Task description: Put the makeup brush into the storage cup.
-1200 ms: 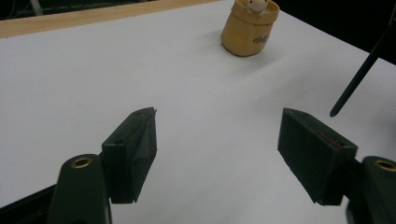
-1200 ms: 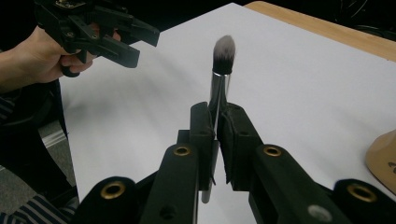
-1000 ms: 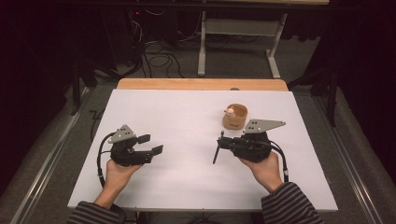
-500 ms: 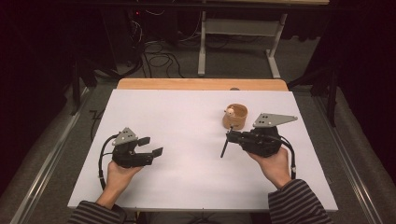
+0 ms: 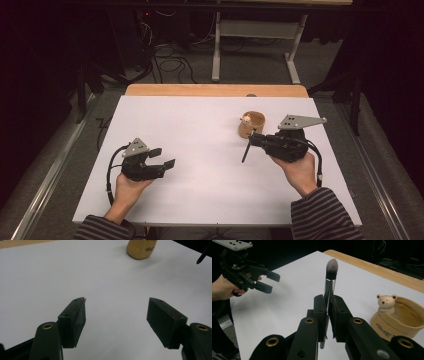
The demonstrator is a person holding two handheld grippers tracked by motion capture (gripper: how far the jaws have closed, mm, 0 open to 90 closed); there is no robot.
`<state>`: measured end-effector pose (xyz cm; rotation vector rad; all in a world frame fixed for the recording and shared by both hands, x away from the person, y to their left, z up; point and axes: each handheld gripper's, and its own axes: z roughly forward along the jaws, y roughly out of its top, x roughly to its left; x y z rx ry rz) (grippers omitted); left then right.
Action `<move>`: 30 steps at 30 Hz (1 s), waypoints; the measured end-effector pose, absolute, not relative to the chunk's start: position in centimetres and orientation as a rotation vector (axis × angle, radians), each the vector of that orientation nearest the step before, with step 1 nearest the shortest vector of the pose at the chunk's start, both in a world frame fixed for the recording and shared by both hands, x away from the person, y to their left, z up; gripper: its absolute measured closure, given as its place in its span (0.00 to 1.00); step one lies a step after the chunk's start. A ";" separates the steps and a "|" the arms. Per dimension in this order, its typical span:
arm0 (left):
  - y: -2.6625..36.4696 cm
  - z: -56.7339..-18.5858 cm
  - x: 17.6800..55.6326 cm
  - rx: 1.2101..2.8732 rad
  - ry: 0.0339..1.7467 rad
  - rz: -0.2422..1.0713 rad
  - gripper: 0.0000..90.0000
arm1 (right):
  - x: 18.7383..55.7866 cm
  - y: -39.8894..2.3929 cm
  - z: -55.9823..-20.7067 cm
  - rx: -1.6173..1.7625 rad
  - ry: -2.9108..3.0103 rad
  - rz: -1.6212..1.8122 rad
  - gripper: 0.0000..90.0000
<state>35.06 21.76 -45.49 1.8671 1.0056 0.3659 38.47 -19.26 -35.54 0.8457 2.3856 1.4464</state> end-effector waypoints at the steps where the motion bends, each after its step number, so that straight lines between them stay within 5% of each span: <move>1: 21.8 -45.5 35.0 1.866 1.006 0.364 0.36 | 38.5 -19.4 -35.4 0.849 2.384 1.444 0.95; 30: 21.7 -45.6 35.0 1.869 1.001 0.363 0.36 | 40.6 -20.6 -32.4 0.900 2.325 1.409 0.95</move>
